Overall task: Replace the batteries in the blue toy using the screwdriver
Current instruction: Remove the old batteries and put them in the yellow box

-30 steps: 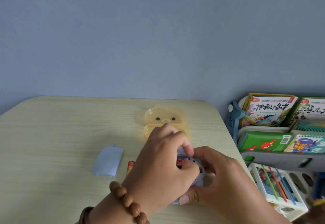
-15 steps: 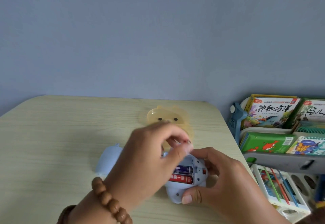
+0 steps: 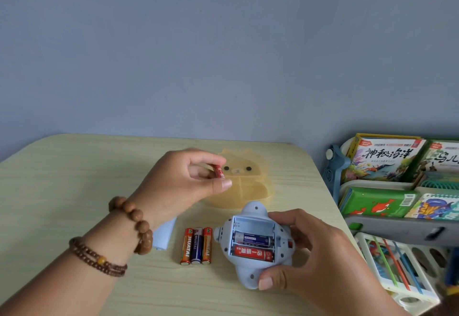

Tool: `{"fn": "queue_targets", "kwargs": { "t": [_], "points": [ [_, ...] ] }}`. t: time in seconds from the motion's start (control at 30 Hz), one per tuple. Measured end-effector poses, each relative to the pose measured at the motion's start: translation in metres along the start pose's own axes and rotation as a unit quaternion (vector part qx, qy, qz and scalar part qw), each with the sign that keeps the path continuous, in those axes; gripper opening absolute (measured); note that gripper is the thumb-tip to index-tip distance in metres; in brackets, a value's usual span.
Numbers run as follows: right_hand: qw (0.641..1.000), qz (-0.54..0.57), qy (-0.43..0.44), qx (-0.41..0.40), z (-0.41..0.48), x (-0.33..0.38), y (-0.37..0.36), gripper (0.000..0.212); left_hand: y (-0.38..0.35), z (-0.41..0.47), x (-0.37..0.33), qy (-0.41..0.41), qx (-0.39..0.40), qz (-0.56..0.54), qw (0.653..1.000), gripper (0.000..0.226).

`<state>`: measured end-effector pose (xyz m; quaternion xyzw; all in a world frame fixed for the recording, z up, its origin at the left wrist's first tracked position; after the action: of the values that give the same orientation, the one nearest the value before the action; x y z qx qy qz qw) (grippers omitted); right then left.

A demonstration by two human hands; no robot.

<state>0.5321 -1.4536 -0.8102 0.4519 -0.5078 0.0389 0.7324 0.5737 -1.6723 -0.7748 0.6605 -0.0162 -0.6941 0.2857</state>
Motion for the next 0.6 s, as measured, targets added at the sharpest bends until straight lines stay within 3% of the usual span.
{"fn": "queue_targets", "kwargs": {
  "t": [0.1,0.2,0.37,0.6],
  "points": [
    [1.0,-0.002,0.001,-0.002,0.0,0.0,0.0,0.072,0.006,0.015,-0.008,-0.07,0.002,0.17,0.983,0.045],
    [1.0,0.001,-0.005,0.003,0.001,-0.001,0.0,0.073,0.001,0.022,-0.003,-0.083,0.04,0.289,0.953,0.036],
    [1.0,0.01,-0.008,0.004,0.0,-0.003,-0.001,0.071,-0.002,0.026,0.017,-0.052,0.081,0.277,0.956,0.042],
    [1.0,0.005,0.001,-0.004,0.0,0.0,0.0,0.07,-0.009,0.02,0.016,-0.097,0.091,0.293,0.947,0.01]
  ]
}}
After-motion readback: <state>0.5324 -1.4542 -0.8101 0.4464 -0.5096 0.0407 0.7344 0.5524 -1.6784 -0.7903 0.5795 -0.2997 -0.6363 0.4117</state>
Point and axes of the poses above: each hand's wrist, its own z-axis towards the middle knuckle, its own y-axis out of the back of the hand, x = y × z, the point moved 8 cm from there along z, towards the middle knuckle
